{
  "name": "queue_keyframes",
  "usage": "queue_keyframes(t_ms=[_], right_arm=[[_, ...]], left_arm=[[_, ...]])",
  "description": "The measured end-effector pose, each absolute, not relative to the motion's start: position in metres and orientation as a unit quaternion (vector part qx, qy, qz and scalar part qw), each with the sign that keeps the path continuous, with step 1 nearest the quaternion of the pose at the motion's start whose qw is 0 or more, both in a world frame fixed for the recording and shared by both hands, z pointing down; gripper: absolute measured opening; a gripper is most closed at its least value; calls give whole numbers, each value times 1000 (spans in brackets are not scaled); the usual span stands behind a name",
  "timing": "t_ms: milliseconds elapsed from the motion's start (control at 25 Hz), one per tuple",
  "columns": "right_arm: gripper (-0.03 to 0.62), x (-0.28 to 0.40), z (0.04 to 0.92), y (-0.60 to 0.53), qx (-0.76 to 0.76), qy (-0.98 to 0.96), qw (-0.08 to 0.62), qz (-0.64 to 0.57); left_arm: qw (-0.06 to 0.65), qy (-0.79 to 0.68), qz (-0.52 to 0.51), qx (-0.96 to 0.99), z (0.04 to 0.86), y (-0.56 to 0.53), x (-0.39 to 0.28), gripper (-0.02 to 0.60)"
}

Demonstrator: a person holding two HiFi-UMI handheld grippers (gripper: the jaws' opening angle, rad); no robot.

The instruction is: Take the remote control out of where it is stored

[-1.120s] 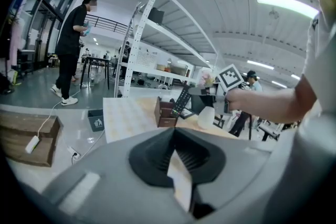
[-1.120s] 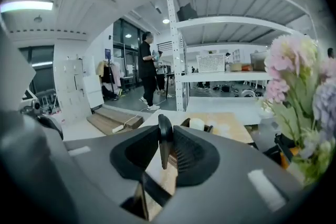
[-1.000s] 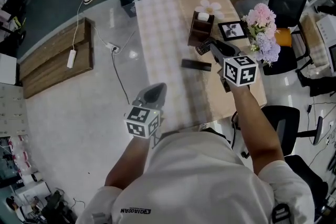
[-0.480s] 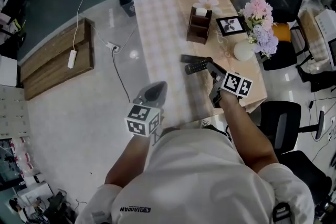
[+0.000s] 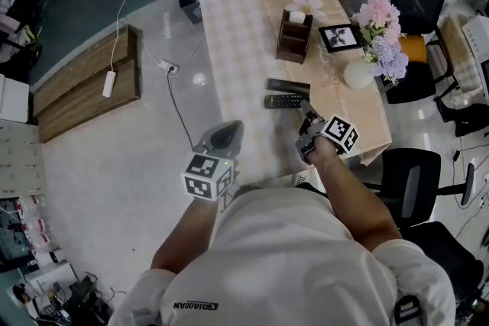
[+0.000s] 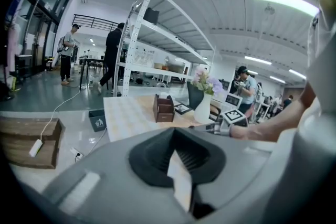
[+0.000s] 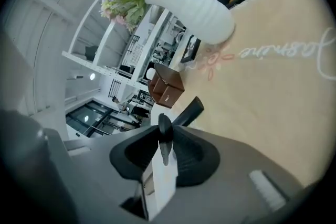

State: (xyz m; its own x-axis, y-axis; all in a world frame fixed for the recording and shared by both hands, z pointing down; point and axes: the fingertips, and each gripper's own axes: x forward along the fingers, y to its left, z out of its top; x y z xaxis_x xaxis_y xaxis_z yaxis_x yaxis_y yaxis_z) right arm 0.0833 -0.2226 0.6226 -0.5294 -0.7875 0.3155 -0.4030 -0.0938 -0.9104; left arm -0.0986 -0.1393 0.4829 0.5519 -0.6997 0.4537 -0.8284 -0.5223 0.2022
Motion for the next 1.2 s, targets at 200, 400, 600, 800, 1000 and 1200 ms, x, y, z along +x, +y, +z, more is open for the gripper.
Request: queue_keyframes(t_ms=[200,400,600,800,1000,1200], right_arm=[[89,84,638,-214,-468,653,128,-582],[102,84,651,-206,-469,678,36,-565],[118,86,665,-201,-461,700,-38,-544],[196,87,662,-202,-451,718,-59,-527],[202,100,653,-204,-470,727,-79,-494],[173,113,617,-202,-475,753,-65,-451]], left_arm=[[200,-445,163,858,482,-136,-100,3],[200,-440,162,860,483,-136,-96,3],[198,-430,159,866,481,-134,-86,3],[198,-429,160,867,481,-129,-84,3],[199,-430,157,866,480,-127,-83,3],[192,-437,145,867,472,-131,-82,3]])
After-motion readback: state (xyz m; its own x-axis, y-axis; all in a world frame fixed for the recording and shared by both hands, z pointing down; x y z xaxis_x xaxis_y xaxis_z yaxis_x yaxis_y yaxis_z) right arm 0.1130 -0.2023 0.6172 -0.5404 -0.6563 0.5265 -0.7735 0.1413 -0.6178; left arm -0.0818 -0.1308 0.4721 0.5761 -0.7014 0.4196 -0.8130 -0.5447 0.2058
